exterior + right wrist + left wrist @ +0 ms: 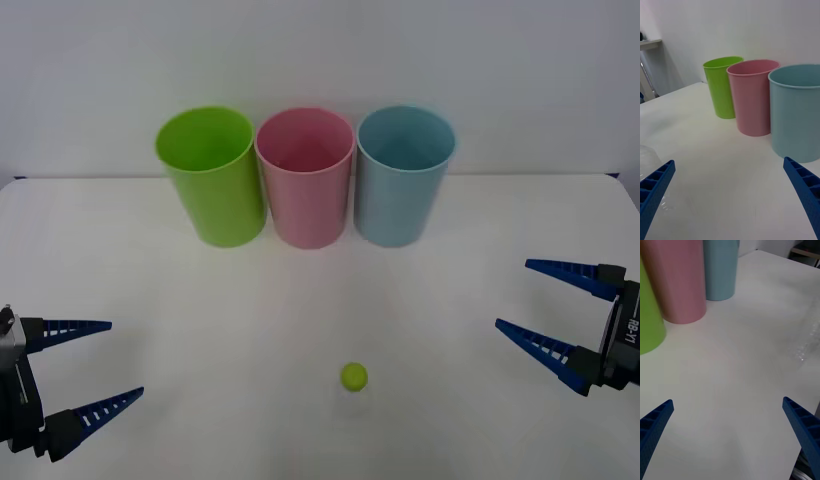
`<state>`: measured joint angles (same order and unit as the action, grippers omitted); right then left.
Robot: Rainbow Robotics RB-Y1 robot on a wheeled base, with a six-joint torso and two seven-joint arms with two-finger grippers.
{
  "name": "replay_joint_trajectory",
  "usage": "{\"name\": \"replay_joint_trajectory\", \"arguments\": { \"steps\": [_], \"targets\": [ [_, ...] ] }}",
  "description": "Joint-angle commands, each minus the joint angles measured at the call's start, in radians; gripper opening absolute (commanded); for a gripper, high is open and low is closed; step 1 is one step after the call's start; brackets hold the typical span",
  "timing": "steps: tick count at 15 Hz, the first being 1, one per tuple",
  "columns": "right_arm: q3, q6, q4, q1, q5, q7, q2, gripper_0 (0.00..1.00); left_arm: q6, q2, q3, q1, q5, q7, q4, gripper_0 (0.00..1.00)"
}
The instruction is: Grasp the object on the table and drop it into the matching bin: aluminum can to the light blue bin, PET bottle to the pink bin.
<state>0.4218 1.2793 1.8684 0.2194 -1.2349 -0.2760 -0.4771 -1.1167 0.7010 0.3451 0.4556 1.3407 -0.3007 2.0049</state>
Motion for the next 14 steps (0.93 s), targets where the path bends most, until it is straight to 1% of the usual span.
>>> {"name": "replay_joint_trajectory", "arguments": {
  "steps": [1, 2, 3, 8, 9, 12, 14],
  "targets": [
    [0.0, 0.0, 0.0, 0.0, 0.0, 0.0, 0.0, 1.0, 0.0, 0.0, 0.0, 0.0, 0.0, 0.0, 0.0, 1.0],
    [0.0, 0.0, 0.0, 0.0, 0.0, 0.0, 0.0, 1.0, 0.0, 0.0, 0.0, 0.0, 0.0, 0.0, 0.0, 1.0],
    [-0.003, 0.008, -0.008, 0.02, 0.003, 0.005, 0.031, 1.0, 0.0, 0.0, 0.0, 0.0, 0.0, 0.0, 0.0, 1.0],
    [0.014, 0.029, -0.011, 0.037, 0.034, 0.017, 0.02, 1.0, 0.0, 0.0, 0.0, 0.0, 0.0, 0.0, 0.0, 1.0],
    [0.02, 0.048, -0.026, 0.04, 0.043, 0.021, 0.018, 1.0, 0.0, 0.0, 0.0, 0.0, 0.0, 0.0, 0.0, 1.0],
    [0.052, 0.153, -0.097, 0.038, 0.06, 0.052, 0.018, 1.0, 0.0, 0.0, 0.0, 0.0, 0.0, 0.0, 0.0, 1.0],
    [0.06, 0.201, -0.149, 0.038, 0.066, 0.123, 0.018, 1.0, 0.0, 0.0, 0.0, 0.0, 0.0, 0.0, 0.0, 1.0]
  ]
}}
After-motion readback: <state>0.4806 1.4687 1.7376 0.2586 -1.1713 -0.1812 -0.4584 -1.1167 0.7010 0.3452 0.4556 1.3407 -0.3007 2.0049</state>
